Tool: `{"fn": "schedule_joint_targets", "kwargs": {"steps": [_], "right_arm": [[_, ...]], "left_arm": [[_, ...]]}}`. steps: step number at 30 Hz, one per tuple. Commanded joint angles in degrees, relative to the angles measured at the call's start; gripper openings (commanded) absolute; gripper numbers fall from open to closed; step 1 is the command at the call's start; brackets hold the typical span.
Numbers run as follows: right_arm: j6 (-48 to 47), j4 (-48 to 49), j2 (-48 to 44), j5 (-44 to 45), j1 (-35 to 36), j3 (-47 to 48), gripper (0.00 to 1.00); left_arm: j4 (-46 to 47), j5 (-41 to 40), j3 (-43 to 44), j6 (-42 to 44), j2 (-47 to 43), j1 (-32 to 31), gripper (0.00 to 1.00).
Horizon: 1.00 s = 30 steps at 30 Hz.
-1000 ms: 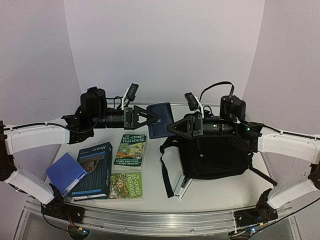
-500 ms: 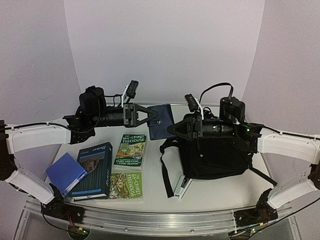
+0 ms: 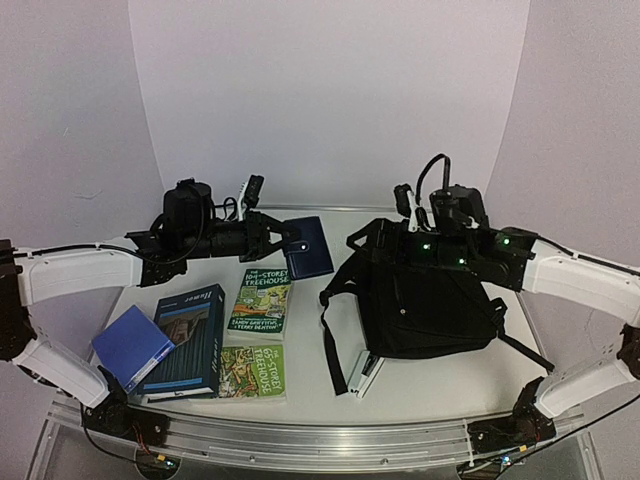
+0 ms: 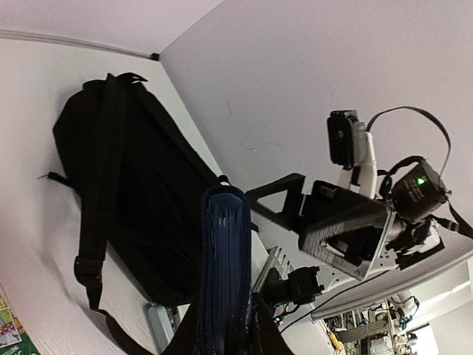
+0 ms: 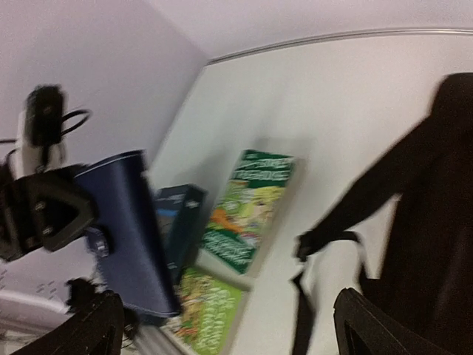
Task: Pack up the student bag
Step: Pick up the stationery from the center of the board.
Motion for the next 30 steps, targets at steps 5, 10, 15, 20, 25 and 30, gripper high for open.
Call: {"fn": "schedule_joint_targets", "kwargs": {"steps": [5, 10, 15, 20, 25, 30], "right_arm": [[1.0, -34.4, 17.4, 36.2, 0.7, 12.8, 0.91], [3.4, -40.3, 25.3, 40.8, 1.7, 17.1, 0.86], [4.8, -41.0, 27.7, 42.2, 2.0, 18.4, 0.77], [5.8, -42.6, 29.7, 43.9, 1.9, 19.4, 0.65], [6.4, -43.4, 31.5, 44.4, 2.0, 19.4, 0.57], [6.4, -43.1, 32.1, 44.3, 2.0, 19.3, 0.56]], "left_arm": [[-2.8, -3.3, 1.2, -1.9, 2.1, 0.6, 0.0], [-3.7, -3.4, 1.5, -1.9, 2.7, 0.8, 0.0], [-4.3, -3.5, 1.2, -1.9, 2.7, 0.9, 0.0], [-4.2, -3.2, 1.1, -2.1, 2.9, 0.9, 0.0], [-3.7, -2.7, 1.3, -2.5, 3.4, 0.9, 0.0], [-3.7, -2.5, 1.5, -2.7, 3.5, 0.9, 0.0]]}}
